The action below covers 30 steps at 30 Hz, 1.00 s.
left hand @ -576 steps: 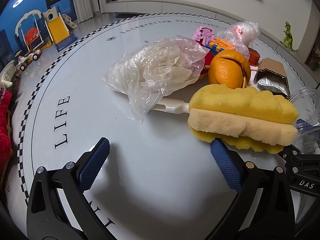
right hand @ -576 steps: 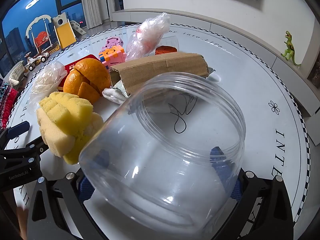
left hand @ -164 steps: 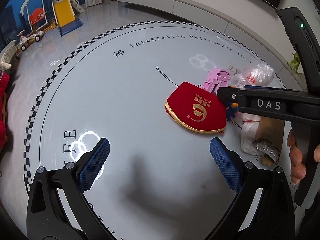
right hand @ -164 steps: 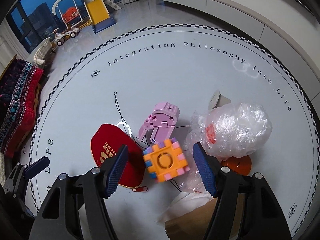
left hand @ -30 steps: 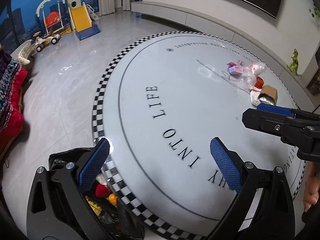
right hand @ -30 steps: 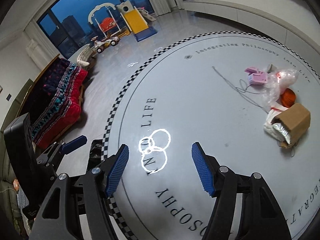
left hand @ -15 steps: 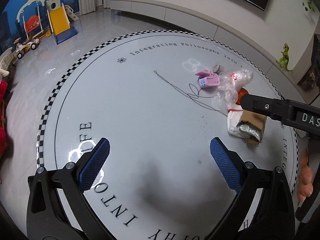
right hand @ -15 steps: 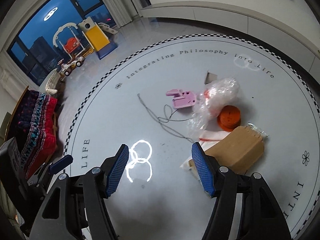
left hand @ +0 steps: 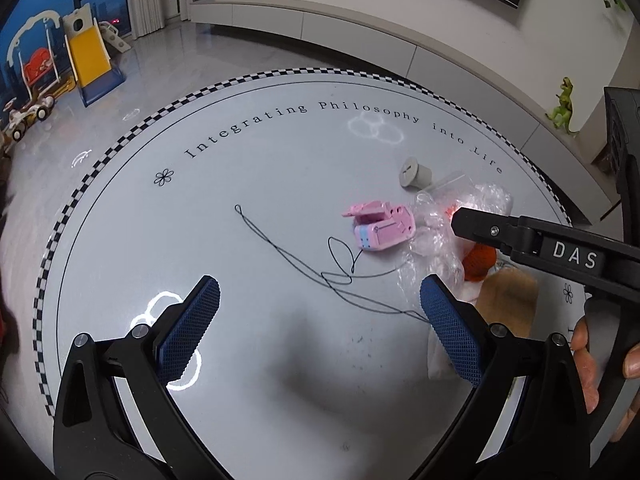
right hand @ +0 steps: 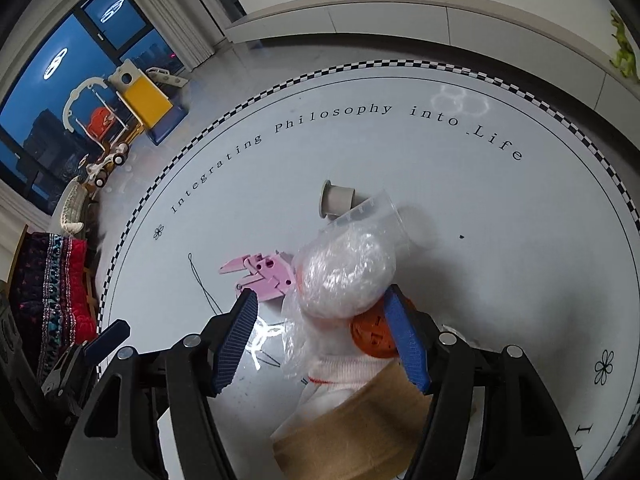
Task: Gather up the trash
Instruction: 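Grasp the pink plastic toy with the left gripper while the right gripper grasps the clear plastic wrap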
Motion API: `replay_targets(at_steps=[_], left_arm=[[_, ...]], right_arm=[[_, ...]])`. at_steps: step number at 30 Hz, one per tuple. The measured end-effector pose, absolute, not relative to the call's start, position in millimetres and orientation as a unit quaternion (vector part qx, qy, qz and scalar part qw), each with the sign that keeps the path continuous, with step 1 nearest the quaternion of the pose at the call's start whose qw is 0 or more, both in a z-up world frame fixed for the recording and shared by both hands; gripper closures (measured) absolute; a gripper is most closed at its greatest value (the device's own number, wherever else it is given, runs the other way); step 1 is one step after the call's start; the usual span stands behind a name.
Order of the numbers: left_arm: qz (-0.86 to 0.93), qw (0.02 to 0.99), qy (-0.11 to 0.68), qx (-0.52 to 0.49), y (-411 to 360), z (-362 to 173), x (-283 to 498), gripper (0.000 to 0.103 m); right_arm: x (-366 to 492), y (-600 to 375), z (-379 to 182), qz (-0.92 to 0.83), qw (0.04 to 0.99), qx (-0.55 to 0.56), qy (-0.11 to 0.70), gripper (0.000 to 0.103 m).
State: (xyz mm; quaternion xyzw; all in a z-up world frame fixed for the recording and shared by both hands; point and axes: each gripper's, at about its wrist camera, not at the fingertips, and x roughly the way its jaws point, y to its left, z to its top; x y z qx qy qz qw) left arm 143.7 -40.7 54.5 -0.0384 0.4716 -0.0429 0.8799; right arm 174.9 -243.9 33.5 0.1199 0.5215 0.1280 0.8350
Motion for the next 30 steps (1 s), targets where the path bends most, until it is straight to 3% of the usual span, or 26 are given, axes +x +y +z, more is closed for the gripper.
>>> replay_targets(at_steps=[4, 5, 6, 9, 24, 25, 27, 30], left_arm=[[-0.042, 0.876, 0.478, -0.052, -40, 48, 161, 0.006], [-0.042, 0.875, 0.479, -0.054, -41, 46, 164, 0.006], [-0.044, 0.874, 0.482, -0.051, -43, 45, 168, 0.006], [-0.049, 0.875, 0.48, -0.029, -53, 43, 176, 0.006], [-0.076, 0.872, 0.479, 0.065, -89, 19, 202, 0.007], [-0.076, 0.872, 0.479, 0.067, -90, 18, 202, 0.01], [-0.083, 0.868, 0.487, 0.058, -90, 14, 201, 0.036], [-0.078, 0.87, 0.484, 0.045, -85, 14, 198, 0.039]], right_arm=[[189, -245, 26, 0.128, 0.832, 0.124, 0.526, 0.037], [191, -246, 23, 0.129, 0.831, 0.122, 0.527, 0.044], [191, -246, 23, 0.127, 0.833, 0.118, 0.526, 0.066], [190, -258, 24, 0.131, 0.833, 0.135, 0.52, 0.071], [188, -291, 40, 0.127, 0.845, 0.169, 0.491, 0.072], [187, -289, 40, 0.129, 0.845, 0.168, 0.491, 0.072], [186, -289, 40, 0.129, 0.846, 0.165, 0.49, 0.072], [182, -288, 42, 0.13, 0.847, 0.165, 0.488, 0.072]])
